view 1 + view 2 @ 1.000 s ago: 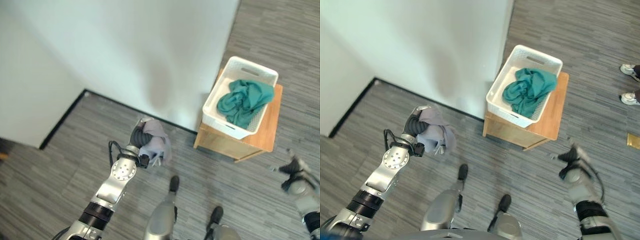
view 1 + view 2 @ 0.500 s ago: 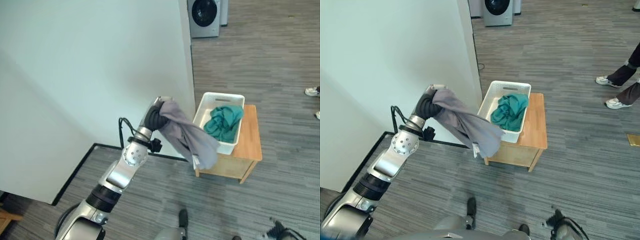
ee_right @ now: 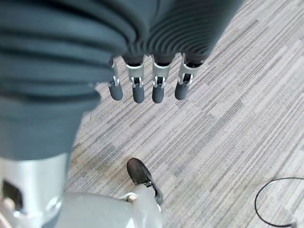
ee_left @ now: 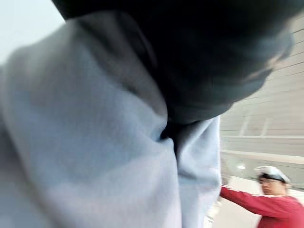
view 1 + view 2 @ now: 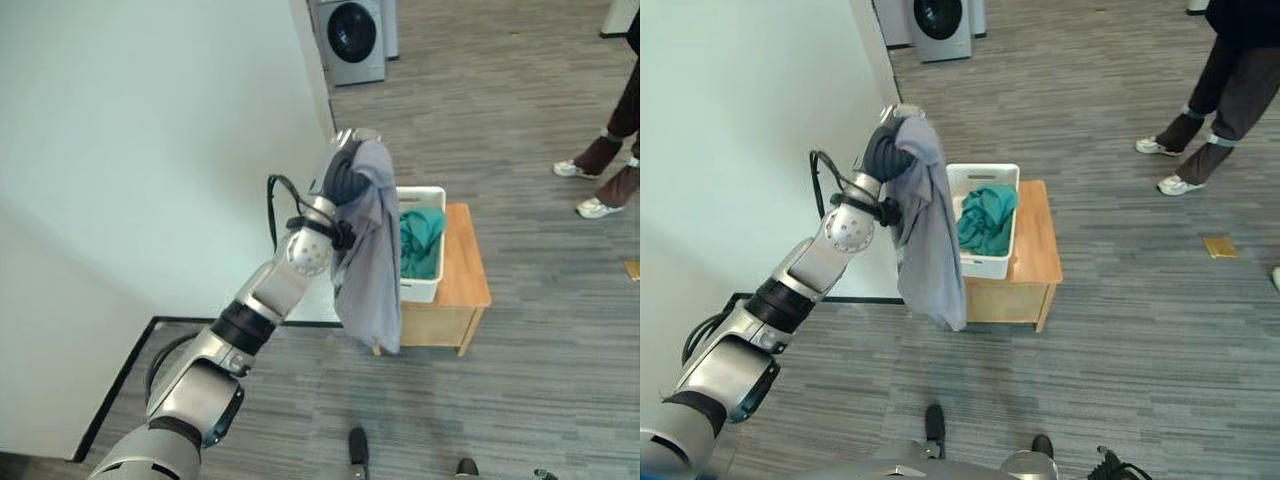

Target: Pick up bed clothes into laundry basket.

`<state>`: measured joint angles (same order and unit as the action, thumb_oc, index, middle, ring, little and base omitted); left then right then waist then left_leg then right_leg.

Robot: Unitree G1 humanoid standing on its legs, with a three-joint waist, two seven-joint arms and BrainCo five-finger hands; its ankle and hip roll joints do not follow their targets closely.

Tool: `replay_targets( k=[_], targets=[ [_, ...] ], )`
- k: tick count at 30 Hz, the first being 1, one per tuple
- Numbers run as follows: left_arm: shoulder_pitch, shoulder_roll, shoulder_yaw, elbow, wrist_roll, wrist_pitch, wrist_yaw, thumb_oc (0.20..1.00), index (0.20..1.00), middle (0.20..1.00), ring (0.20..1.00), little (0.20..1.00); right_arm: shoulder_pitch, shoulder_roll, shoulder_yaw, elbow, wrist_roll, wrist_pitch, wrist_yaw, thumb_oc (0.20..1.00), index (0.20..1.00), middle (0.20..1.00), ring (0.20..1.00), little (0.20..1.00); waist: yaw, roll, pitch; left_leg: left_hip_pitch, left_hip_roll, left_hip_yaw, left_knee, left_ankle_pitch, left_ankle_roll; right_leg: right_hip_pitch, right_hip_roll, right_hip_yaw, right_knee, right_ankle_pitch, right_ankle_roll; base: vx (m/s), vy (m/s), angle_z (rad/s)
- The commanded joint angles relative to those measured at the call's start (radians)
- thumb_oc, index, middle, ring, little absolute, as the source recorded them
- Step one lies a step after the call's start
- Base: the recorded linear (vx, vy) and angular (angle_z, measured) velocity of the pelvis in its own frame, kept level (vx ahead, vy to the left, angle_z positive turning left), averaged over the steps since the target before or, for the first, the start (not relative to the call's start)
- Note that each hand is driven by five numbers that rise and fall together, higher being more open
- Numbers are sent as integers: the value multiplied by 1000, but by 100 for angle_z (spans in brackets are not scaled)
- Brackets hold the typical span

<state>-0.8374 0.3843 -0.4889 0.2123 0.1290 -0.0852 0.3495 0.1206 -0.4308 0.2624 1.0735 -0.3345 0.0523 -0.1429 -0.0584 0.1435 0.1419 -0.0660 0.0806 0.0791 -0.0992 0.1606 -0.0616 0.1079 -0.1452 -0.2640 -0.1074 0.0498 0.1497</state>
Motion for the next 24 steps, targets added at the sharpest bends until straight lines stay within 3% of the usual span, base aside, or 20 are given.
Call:
replay_targets(
  k=[1,6,11,14,24],
  targets=[
    [-274,-19,-20,166,-50,-20,51,200,200,200,200,200,-73,-39,6,-26,54,-11,-3,1000,1000,1000,1000,1000,15,-10,62,83,-32,30,12,-153,-18,-6,-30,-3,20,-80,32,0,0,0],
    [-480,-9,-84,366,-104,-1,56,200,200,200,200,200,-86,-61,24,-38,59,-8,7,1000,1000,1000,1000,1000,-9,-23,82,50,-33,60,12,-154,-15,-64,-36,23,20,-56,43,-11,6,-28],
    [-669,15,-173,512,-22,23,64,200,200,200,200,200,-158,-108,63,17,67,-30,20,1000,1000,1000,1000,1000,-7,-6,94,34,-41,60,12,-151,-14,-86,-42,24,20,-49,49,2,36,-10],
    [-842,32,-260,663,16,55,74,200,200,200,200,200,-168,-85,75,57,79,-31,11,1000,1000,1000,1000,1000,-32,-8,103,26,-46,76,12,-156,-9,-105,-42,44,20,-40,54,12,62,-5],
    [-998,-2,-304,719,1,49,85,200,200,200,200,200,-222,-89,109,112,116,-44,22,1000,1000,1000,1000,1000,-30,-55,83,39,-46,89,12,-172,-3,-96,-42,43,20,-32,64,51,4,-5]
  ],
)
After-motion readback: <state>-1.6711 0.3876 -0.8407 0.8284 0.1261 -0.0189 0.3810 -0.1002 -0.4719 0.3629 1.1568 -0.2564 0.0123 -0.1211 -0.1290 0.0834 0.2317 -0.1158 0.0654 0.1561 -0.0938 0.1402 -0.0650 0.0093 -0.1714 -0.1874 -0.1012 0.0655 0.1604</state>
